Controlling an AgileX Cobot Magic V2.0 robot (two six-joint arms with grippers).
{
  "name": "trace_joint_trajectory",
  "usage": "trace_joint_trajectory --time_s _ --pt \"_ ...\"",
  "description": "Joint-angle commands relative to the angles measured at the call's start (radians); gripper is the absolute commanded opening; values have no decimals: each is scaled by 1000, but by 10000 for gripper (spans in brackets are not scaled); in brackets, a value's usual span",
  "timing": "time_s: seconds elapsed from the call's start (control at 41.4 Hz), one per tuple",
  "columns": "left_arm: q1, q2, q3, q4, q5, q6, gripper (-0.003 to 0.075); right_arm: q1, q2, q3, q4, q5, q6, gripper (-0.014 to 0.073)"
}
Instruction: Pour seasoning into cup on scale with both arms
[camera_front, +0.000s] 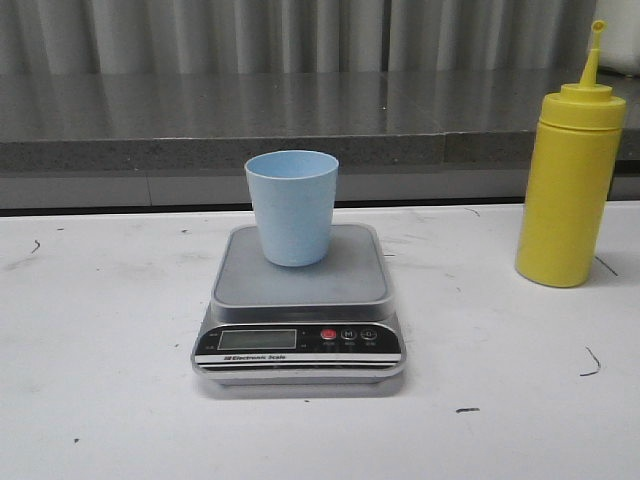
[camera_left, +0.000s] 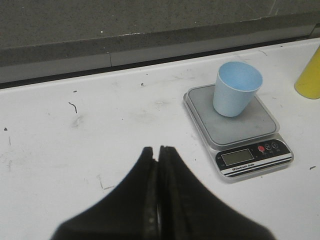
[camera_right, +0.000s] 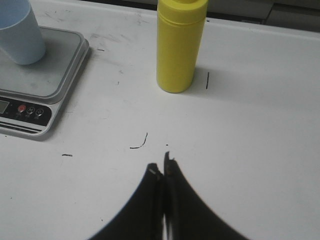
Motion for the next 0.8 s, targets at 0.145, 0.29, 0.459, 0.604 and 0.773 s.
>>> trace_joint_trajectory --time_s 0.145,0.29,0.459,0.604,0.773 --pt "117 -82 66 0 -185 -6 -20 -2 2 -34 -22 -71 -8 -69" --pt "210 -200 297 0 -462 -6 -20 -2 2 -34 -22 -71 -8 -69" --pt "300 -343 521 0 -630 -6 -20 -2 2 -34 -22 -71 -8 -69" --pt "332 -450 637 0 -719 -6 -20 -2 2 -34 -22 -71 -8 -69" --pt "332 -496 736 -6 -794 -6 -20 -2 2 -34 -22 -71 -8 -69"
